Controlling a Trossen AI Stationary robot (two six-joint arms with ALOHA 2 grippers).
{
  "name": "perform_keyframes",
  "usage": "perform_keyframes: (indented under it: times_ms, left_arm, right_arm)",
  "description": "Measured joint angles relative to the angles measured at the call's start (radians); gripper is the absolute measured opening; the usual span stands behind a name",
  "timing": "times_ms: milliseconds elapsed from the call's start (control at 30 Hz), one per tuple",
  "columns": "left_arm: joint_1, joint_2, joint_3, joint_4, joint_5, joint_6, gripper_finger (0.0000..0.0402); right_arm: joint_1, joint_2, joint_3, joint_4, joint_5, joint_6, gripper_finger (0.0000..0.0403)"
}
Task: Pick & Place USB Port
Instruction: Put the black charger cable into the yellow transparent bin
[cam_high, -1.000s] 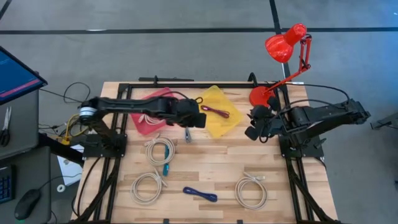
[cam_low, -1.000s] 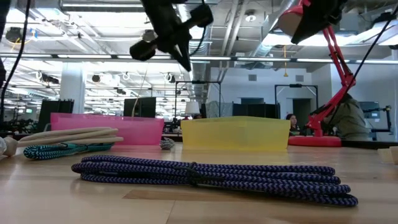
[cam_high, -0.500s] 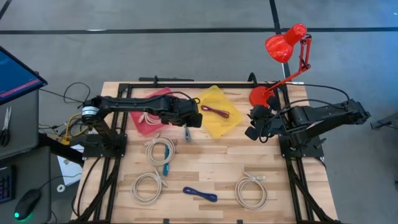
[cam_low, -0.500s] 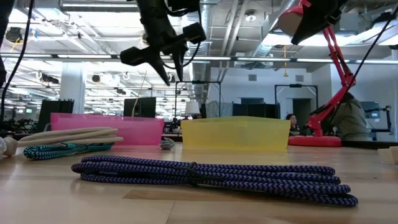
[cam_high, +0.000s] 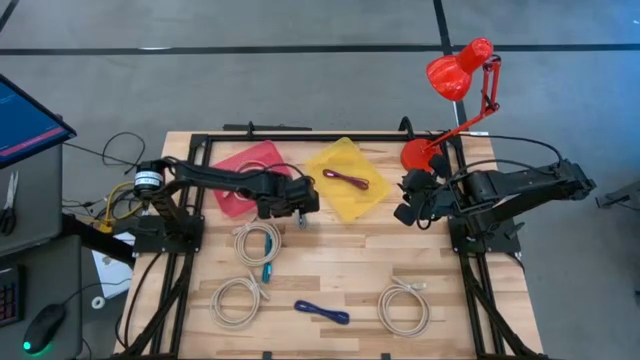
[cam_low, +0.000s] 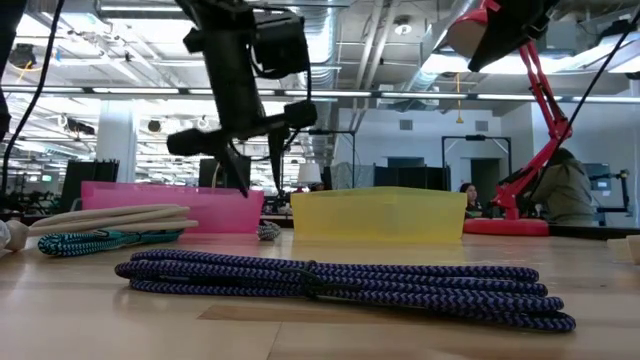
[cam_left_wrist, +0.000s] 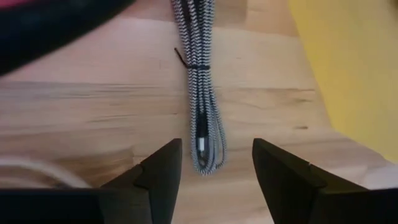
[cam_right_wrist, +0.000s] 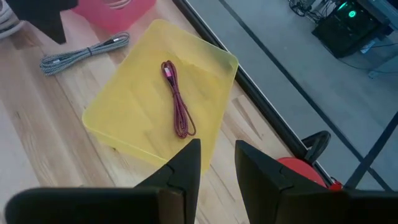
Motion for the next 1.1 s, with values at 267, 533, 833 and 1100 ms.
perform_keyframes:
  times_ms: [267,533,833,1100]
  left_arm:
    - [0.000,0.000,-0.065,0.103,0.000,-0.037,0.0195]
    - [0.000,0.000,-0.092,0.141,0.000,-0.057,0.0195]
    - [-0.002,0.000,-0.170,0.272,0.000,-0.101,0.0195]
    - [-0.003,0.045,-0.192,0.318,0.001,-0.106,0.0195]
  right_arm:
    - [0.000,0.000,0.000,0.000,0.003,0.000,0.0091]
    - [0.000,0.000,0.000,0.000,0.006,0.000,0.0091]
    - [0.000,0.000,0.000,0.000,0.006,0.000,0.0091]
    - [0.000,0.000,0.000,0.000,0.025,0.000,0.0091]
